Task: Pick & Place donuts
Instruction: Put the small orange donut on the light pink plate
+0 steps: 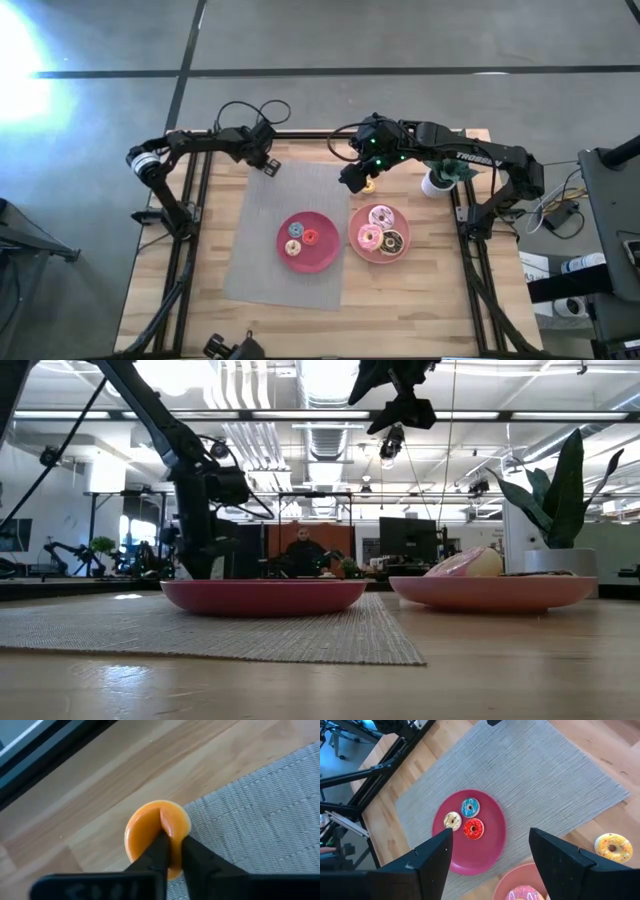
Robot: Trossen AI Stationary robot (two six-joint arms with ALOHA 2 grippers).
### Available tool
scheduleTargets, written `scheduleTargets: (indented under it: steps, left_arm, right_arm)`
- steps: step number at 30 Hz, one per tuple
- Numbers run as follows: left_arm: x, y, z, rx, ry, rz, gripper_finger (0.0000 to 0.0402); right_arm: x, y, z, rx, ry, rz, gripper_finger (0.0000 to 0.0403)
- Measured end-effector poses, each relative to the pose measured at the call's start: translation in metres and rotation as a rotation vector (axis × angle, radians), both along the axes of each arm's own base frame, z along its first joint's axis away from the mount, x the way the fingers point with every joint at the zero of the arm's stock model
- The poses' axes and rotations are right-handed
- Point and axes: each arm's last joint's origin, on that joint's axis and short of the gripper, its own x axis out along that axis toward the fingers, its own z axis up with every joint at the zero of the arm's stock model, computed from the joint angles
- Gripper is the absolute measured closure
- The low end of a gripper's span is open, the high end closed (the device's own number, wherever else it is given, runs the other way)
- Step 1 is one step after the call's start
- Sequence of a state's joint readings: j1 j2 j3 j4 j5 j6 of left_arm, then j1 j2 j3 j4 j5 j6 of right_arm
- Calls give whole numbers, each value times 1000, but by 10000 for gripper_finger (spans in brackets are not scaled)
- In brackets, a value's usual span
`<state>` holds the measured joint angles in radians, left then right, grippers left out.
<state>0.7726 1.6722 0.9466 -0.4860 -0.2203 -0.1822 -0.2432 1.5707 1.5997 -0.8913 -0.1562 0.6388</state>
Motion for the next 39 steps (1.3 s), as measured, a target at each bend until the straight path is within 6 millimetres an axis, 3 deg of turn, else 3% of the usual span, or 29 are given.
scheduleTargets:
  steps: [5,9,17,23,31,39]
  left_arm:
    - [-3,-3,12,19,-29,12,399]
    - [-5,-10,36,-26,-149,-8,400]
    - [-16,-50,119,-288,-811,-272,401]
    - [-34,-82,160,-451,-1137,-504,401]
    - [-22,-119,179,-508,-1283,-717,401]
    - [4,-146,188,-528,-1377,-852,401]
  right_arm:
    - [0,0,0,-25,0,29,153]
    - [1,0,1,-68,-9,76,158]
    - [11,8,10,-254,-149,320,170]
    - [22,21,27,-414,-333,453,172]
    - [34,44,41,-690,-509,637,164]
    - [34,46,40,-716,-473,578,134]
